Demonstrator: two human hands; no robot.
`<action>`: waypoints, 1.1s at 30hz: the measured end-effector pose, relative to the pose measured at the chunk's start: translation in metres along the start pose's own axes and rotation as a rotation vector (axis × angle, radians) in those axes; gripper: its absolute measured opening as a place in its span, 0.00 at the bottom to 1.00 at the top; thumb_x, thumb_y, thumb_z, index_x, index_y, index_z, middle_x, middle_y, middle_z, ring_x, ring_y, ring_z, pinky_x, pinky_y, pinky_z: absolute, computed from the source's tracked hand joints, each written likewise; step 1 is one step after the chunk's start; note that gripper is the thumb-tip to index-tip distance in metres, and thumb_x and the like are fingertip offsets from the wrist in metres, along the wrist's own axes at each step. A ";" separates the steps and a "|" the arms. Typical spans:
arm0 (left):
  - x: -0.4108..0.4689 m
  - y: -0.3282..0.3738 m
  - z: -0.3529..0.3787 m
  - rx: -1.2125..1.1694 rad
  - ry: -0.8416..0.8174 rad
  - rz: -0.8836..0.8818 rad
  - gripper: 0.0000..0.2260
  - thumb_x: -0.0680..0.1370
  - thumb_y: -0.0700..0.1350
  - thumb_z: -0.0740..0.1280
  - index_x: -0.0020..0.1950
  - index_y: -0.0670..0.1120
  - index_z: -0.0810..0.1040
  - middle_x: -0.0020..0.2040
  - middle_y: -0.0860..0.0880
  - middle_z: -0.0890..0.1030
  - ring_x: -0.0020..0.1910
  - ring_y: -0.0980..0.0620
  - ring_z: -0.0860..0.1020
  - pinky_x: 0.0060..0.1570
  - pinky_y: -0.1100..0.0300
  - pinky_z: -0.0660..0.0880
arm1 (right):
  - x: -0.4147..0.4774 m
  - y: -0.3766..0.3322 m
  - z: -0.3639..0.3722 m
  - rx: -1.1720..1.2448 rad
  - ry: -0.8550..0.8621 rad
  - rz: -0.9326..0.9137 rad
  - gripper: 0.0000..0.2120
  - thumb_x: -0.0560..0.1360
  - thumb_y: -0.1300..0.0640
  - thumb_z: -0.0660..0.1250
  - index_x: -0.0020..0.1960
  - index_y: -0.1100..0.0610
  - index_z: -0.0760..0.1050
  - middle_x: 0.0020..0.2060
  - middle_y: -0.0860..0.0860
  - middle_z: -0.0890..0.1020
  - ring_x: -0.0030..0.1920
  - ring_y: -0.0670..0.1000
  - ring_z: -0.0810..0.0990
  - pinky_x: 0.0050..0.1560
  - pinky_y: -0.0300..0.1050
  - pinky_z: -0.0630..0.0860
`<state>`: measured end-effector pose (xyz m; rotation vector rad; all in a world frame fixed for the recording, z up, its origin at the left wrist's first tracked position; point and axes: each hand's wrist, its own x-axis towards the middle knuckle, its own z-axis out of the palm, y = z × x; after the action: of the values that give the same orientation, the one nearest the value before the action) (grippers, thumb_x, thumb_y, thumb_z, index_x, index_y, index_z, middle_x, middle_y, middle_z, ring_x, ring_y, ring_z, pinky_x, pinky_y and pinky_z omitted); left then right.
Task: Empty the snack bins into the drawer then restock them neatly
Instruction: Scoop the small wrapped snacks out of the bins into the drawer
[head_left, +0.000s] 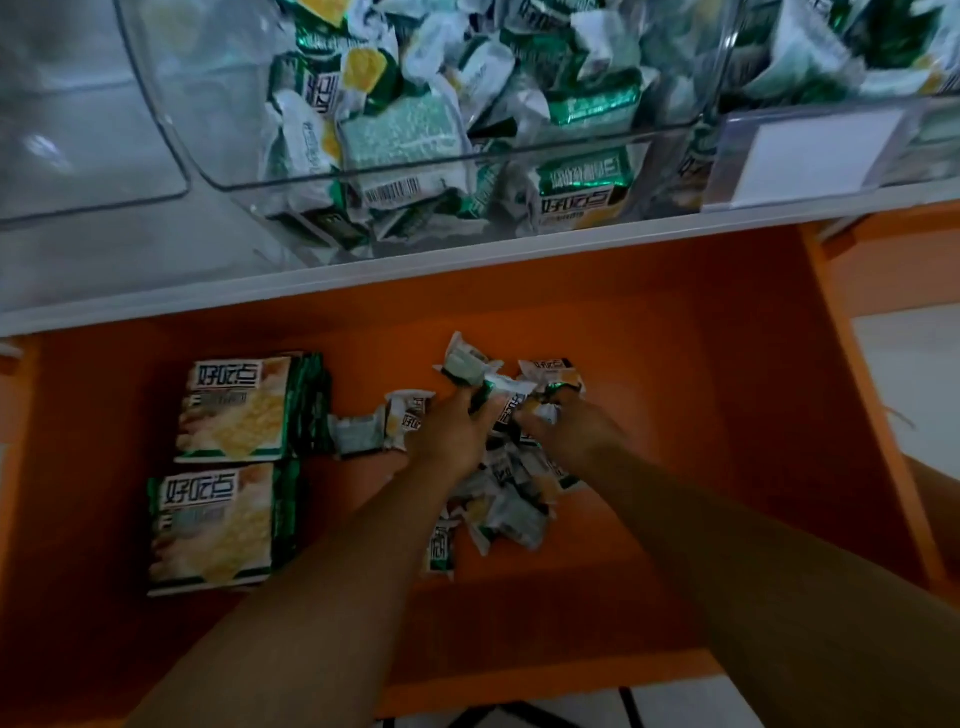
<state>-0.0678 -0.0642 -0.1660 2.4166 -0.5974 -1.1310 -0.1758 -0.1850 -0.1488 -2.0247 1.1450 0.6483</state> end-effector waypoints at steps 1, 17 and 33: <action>0.001 -0.004 0.002 0.013 -0.025 -0.010 0.28 0.79 0.66 0.54 0.73 0.52 0.66 0.70 0.43 0.71 0.59 0.42 0.76 0.58 0.49 0.74 | 0.002 0.003 0.002 0.019 -0.007 0.016 0.38 0.73 0.29 0.58 0.75 0.50 0.59 0.62 0.55 0.77 0.53 0.56 0.80 0.51 0.52 0.80; -0.105 0.074 -0.101 -0.039 0.249 0.402 0.15 0.82 0.56 0.61 0.65 0.53 0.75 0.61 0.53 0.76 0.56 0.56 0.75 0.52 0.65 0.71 | -0.087 -0.039 -0.079 0.259 0.386 -0.413 0.18 0.77 0.45 0.66 0.63 0.52 0.75 0.58 0.50 0.79 0.58 0.49 0.77 0.52 0.39 0.72; -0.086 0.148 -0.248 0.407 0.353 0.508 0.22 0.80 0.54 0.65 0.72 0.47 0.72 0.68 0.43 0.74 0.64 0.43 0.73 0.60 0.54 0.71 | -0.133 -0.162 -0.242 -0.316 0.360 -0.467 0.33 0.78 0.42 0.63 0.78 0.50 0.54 0.76 0.59 0.58 0.70 0.61 0.68 0.64 0.52 0.69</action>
<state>0.0474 -0.0965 0.1104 2.4769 -1.3184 -0.3885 -0.0789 -0.2478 0.1499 -2.6400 0.7378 0.2407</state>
